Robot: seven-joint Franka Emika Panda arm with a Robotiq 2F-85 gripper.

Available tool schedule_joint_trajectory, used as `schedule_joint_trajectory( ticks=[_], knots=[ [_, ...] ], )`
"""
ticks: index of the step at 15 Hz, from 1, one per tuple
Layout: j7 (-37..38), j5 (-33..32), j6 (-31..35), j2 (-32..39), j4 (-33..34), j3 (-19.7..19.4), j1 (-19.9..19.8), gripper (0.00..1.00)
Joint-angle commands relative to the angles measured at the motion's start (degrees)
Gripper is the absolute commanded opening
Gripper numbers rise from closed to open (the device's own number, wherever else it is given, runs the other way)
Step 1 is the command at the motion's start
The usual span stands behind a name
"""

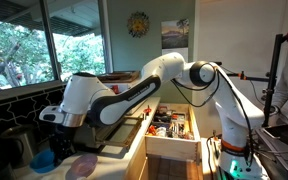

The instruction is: Put the light blue bowl on the counter

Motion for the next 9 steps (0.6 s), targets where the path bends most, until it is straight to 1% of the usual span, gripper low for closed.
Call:
schedule_joint_trajectory(
  ticks=[1, 2, 3, 6, 7, 8, 9],
  knots=[
    [-3.6, 1.7, -1.7, 7.2, 7.9, 1.0, 0.5, 0.01],
    [-5.7, 3.3, -1.6, 8.1, 9.0, 2.3, -0.2, 0.01],
    [-2.2, 1.0, 0.0, 4.6, 4.2, 0.7, 0.0, 0.04],
    [-3.9, 2.1, -0.1, 7.1, 6.8, 1.5, 0.0, 0.04],
    [-4.0, 2.2, -0.1, 7.2, 7.1, 1.6, 0.0, 0.01],
    [-4.2, 1.8, -0.7, 7.4, 7.6, 1.4, 0.5, 0.01],
    [-2.2, 0.6, -3.1, 7.6, 8.2, 0.1, 1.8, 0.01]
  ],
)
